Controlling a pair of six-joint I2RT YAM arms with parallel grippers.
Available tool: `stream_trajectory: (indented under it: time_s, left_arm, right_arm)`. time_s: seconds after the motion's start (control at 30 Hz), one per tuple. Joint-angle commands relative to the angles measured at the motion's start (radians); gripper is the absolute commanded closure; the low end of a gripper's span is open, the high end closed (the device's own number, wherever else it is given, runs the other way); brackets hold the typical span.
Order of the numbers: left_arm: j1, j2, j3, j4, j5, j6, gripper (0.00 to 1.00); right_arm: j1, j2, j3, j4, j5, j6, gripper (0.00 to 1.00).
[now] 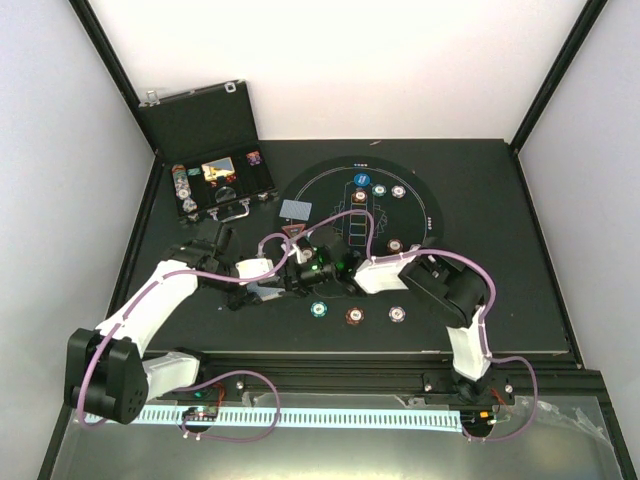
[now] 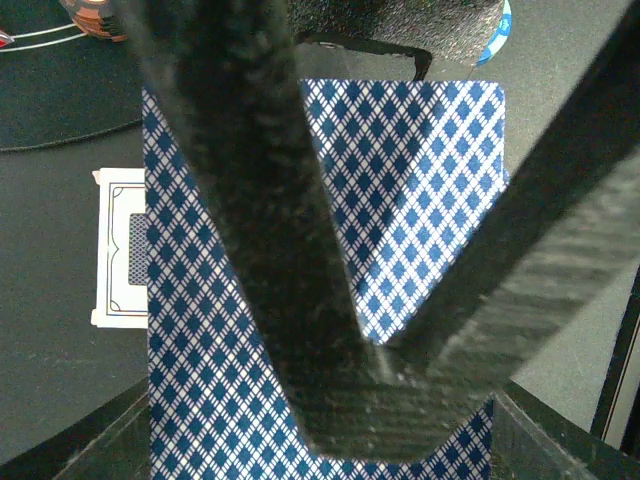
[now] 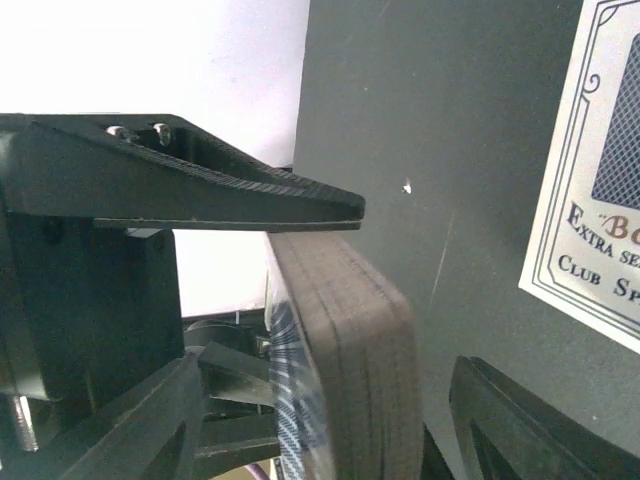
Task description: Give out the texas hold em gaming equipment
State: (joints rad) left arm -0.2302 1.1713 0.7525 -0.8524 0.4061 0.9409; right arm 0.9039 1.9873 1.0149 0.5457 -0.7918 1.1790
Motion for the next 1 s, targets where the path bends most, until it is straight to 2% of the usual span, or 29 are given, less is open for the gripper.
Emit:
stream_trajectory:
  time_s: [0.0, 0.4, 0.67, 0.83, 0.97]
  left_arm:
    - [0.005, -0.022, 0.034, -0.01, 0.026, -0.004, 0.98]
    - [0.004, -0.03, 0.034, -0.012, 0.027, -0.002, 0.98]
    - [0.005, -0.026, 0.031, -0.008, 0.03, -0.005, 0.98]
    - [0.005, -0.025, 0.03, -0.008, 0.028, -0.004, 0.98]
    - [0.005, -0.021, 0.03, -0.007, 0.028, -0.004, 0.98]
  right_arm:
    - [0.003, 0.027, 0.025, 0.042, -0.014, 0.019, 0.32]
    - [-0.045, -0.003, -0.087, 0.057, -0.002, -0.001, 0.42]
    - [-0.068, -0.056, -0.13, 0.068, 0.009, 0.002, 0.53]
    - [-0.077, -0.098, -0.142, 0.05, 0.02, -0.009, 0.65]
    - [-0.082, -0.129, -0.153, 0.044, 0.026, -0.007, 0.84]
